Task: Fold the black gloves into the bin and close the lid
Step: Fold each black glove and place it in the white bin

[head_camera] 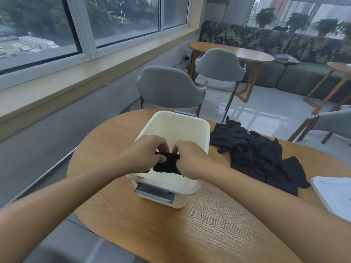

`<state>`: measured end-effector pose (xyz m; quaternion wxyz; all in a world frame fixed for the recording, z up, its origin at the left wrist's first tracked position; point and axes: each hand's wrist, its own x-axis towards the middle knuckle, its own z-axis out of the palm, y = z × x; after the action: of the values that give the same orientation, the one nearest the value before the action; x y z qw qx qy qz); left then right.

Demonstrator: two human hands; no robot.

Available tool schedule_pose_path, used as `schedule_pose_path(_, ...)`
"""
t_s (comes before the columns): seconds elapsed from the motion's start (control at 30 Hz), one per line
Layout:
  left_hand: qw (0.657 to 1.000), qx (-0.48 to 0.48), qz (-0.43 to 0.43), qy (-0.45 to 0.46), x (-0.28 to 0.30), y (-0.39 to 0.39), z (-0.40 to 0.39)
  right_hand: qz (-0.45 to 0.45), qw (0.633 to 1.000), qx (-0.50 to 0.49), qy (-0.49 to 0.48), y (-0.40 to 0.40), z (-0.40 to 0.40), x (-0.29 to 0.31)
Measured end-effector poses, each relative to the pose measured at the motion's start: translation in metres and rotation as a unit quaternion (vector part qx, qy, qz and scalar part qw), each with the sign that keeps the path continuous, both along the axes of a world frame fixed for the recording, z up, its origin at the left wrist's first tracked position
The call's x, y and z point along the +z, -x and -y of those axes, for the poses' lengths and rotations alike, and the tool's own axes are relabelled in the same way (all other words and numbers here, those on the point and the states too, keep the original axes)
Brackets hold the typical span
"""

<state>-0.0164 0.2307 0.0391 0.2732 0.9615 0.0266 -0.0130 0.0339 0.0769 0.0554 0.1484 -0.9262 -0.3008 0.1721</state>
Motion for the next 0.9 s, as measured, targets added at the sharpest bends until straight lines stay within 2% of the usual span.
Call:
schedule_pose_path(0.13, 0.995, -0.035, -0.059, -0.078, -0.004, -0.019, -0.003, -0.043, 0.997, -0.038, 0.053, -0.007, -0.017, -0.007)
schedule_pose_path(0.3, 0.98, -0.064, -0.149, -0.118, -0.027, -0.038, 0.001, -0.103, 0.981, -0.052, 0.154, -0.013, -0.033, -0.025)
schedule_pose_path(0.4, 0.961, -0.092, -0.218, -0.144, -0.035, -0.046, 0.002, -0.178, 0.962, -0.063, 0.195, -0.014, -0.04, -0.038)
schedule_pose_path(0.57, 0.917, -0.155, -0.292, -0.223, -0.048, -0.049, 0.012, -0.213, 0.946, -0.03, 0.241, -0.013, -0.046, -0.058)
schedule_pose_path(0.73, 0.891, -0.19, -0.34, -0.233, -0.059, -0.048, 0.009, -0.257, 0.938, -0.018, 0.233, -0.014, -0.047, -0.068)
schedule_pose_path(0.9, 0.88, -0.207, -0.352, -0.242, -0.062, -0.047, 0.007, -0.268, 0.932, 0.027, 0.244, -0.014, -0.047, -0.071)
